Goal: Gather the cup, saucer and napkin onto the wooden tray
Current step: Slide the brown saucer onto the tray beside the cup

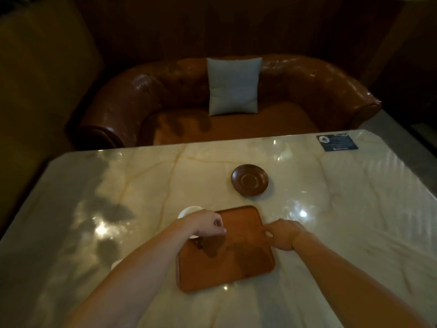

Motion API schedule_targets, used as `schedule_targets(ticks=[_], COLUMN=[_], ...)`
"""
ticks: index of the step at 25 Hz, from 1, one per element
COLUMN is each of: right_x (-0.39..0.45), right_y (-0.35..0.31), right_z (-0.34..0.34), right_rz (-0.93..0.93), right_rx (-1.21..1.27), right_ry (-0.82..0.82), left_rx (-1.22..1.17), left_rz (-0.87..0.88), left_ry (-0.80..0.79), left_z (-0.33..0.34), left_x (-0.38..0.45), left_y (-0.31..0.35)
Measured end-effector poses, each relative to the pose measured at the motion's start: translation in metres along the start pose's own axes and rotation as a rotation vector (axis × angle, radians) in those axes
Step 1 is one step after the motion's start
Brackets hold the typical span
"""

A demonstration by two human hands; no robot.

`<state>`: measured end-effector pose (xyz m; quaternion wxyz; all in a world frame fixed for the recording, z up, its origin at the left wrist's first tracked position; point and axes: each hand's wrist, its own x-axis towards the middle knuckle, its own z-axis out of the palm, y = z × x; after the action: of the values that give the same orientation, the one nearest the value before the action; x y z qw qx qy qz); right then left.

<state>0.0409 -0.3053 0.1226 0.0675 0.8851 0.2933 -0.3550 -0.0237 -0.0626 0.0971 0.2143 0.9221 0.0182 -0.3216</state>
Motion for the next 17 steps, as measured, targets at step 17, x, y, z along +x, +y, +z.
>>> schedule_targets(ticks=[17], right_x=[0.059], right_y=[0.139], right_z=[-0.039], right_rz=[-0.102], right_rx=[-0.126], right_ry=[0.186], left_rx=[0.294], left_rz=[-0.134], left_ry=[0.278], left_z=[-0.017], left_x=[0.065], left_y=[0.054])
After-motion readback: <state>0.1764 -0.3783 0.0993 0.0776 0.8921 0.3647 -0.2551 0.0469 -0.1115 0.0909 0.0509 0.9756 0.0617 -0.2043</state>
